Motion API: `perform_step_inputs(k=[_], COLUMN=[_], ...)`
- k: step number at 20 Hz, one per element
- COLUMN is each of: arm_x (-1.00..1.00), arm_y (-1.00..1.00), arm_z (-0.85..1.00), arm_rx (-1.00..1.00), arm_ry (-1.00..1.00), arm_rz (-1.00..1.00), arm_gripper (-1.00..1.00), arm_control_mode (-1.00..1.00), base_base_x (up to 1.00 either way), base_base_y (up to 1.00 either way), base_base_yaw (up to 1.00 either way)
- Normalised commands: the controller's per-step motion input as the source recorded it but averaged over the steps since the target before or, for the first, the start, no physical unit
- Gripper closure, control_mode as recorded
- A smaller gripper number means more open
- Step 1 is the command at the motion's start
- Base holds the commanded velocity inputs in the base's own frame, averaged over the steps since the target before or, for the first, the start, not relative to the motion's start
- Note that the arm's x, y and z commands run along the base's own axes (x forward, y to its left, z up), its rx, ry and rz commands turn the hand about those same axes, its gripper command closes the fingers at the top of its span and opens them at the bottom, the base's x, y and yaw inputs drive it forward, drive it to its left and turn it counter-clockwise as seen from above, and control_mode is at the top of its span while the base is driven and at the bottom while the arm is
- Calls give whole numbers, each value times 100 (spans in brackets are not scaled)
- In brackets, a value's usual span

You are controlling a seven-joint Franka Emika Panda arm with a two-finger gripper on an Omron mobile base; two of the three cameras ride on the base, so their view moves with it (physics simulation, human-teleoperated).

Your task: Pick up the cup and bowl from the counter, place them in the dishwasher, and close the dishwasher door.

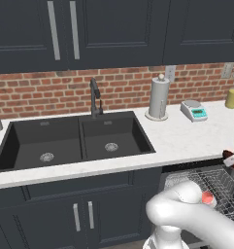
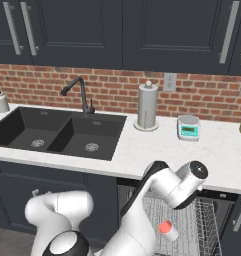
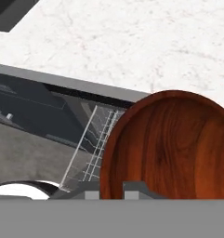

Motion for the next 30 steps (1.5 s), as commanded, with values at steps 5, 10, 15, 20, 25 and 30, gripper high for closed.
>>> perform_step_inputs(k=[5, 10, 15, 20, 25, 30], arm_x=[-49, -25, -1, 0, 0, 0], arm_y=[1, -1, -15, -32, -27, -4], arm_z=[-30, -37, -46, -22, 0, -10], arm_rx=[-3, -1, 0, 0, 0, 0], arm_ry=[2, 10, 18, 10, 0, 0], arm_rz=[11, 12, 17, 24, 19, 6], arm_gripper=[100, 100, 100, 100, 100, 100], arm_control_mode=[-100, -100, -100, -100, -100, -100], base_base_x=[0, 0, 0, 0, 0, 0], base_base_y=[0, 0, 0, 0, 0, 0], base_base_yaw=[0, 0, 0, 0, 0, 0])
